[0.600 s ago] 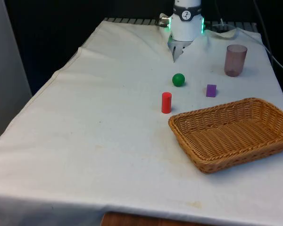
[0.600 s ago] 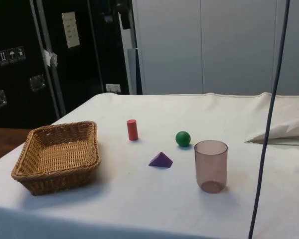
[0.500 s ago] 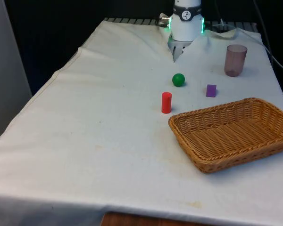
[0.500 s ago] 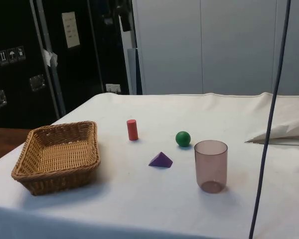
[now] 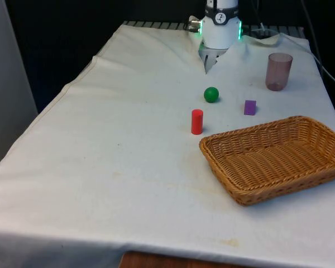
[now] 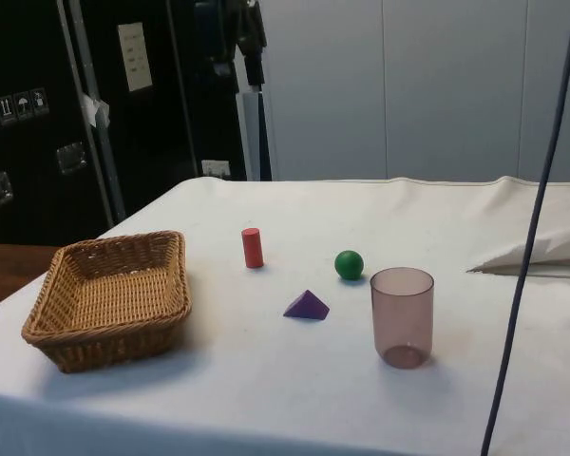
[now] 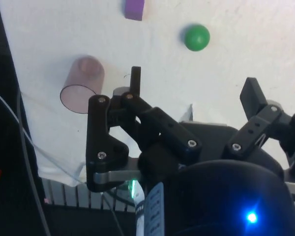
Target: Pick up the triangular block and place it into the basket.
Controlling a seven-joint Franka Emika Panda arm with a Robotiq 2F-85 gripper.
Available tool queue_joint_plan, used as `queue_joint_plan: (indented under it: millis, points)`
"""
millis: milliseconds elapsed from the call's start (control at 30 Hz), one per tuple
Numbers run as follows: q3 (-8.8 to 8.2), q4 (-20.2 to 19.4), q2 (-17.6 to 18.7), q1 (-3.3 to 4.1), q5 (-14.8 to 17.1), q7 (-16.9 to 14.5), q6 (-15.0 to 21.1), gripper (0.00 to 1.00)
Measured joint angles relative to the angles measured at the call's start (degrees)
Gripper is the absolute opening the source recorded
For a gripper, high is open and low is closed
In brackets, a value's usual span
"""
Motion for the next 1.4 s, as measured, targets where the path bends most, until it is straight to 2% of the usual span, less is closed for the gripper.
queue_joint_plan:
  millis: [233,300,500,867,1200,1400]
  points:
    - [1.6,-5.0,-1.4,0.06,-0.2,1.7,4.5,1.0]
    - [1.6,-5.0,-1.4,0.06,-0.2,1.7,4.5,1.0]
    - [3.61,-10.7,-2.6,0.11,-0.3,3.8,9.8,1.0]
    - [6.02,-17.2,-2.9,0.17,-0.5,7.2,16.6,1.0]
    - [7.22,-20.0,-1.7,0.17,-0.6,9.7,21.4,1.0]
    - [8.31,-22.2,-0.2,0.17,-0.7,12.1,26.0,1.0]
